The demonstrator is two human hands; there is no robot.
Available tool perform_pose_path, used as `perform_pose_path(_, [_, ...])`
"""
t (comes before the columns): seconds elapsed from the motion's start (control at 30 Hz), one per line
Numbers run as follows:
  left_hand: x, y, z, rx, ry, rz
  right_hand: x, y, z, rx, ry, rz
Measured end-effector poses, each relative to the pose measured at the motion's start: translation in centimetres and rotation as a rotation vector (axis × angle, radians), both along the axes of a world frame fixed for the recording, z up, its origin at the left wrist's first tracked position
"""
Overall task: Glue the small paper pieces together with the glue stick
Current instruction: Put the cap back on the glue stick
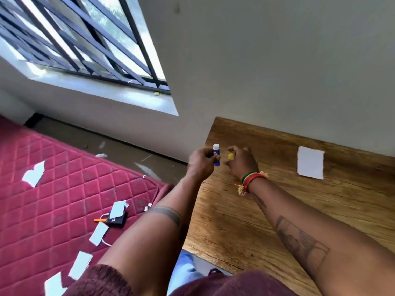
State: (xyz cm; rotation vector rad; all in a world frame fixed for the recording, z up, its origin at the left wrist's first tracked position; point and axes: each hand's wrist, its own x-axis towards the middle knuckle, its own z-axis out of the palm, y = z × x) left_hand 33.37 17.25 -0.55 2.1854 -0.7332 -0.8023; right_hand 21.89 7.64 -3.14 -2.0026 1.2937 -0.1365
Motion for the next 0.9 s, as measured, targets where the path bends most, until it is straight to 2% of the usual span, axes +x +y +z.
perform_pose_path(0.1, [0.5,0.6,-0.9,0.028,0.002,0.008,0.4,0.3,-1.3,-0.101,0.108,0.062])
perform_pose_path(0.23, [0.2,0.0,-1.1,0.042,0.007,-0.014,-0.8,-0.6,-1.5,-0.106,0.015,-0.004])
perform_pose_path(0.3, [-0.5,-0.6,-0.9,0.036,0.008,-0.035,-1.9,-1.4,-0.6,-0.010,-0.111,-0.094])
perform_pose_path(0.43, [-2.9,-2.7,-0.3,0.014,-0.006,-0.125,-4.8,-3.2,2.3,0.306,-0.459,-0.332])
perform_pose_path(0.5, [-4.6,-4.2,0.3,0.018,-0.048,-0.199,-6.5,-4.1,3.9,0.416,-0.654,-0.378])
perform_pose_path(0.57, [-6.4,-5.7,1.0,0.013,-0.087,-0.261,-8.3,-5.0,5.4,0.444,-0.739,-0.366])
perform_pose_path(0.73, [-10.5,-8.4,2.5,-0.012,-0.186,-0.402,-13.1,-6.3,7.3,0.361,-0.758,-0.349])
perform_pose_path(0.9, [-13.6,-10.0,3.5,-0.042,-0.241,-0.540,-16.7,-6.4,7.6,0.145,-0.611,-0.342])
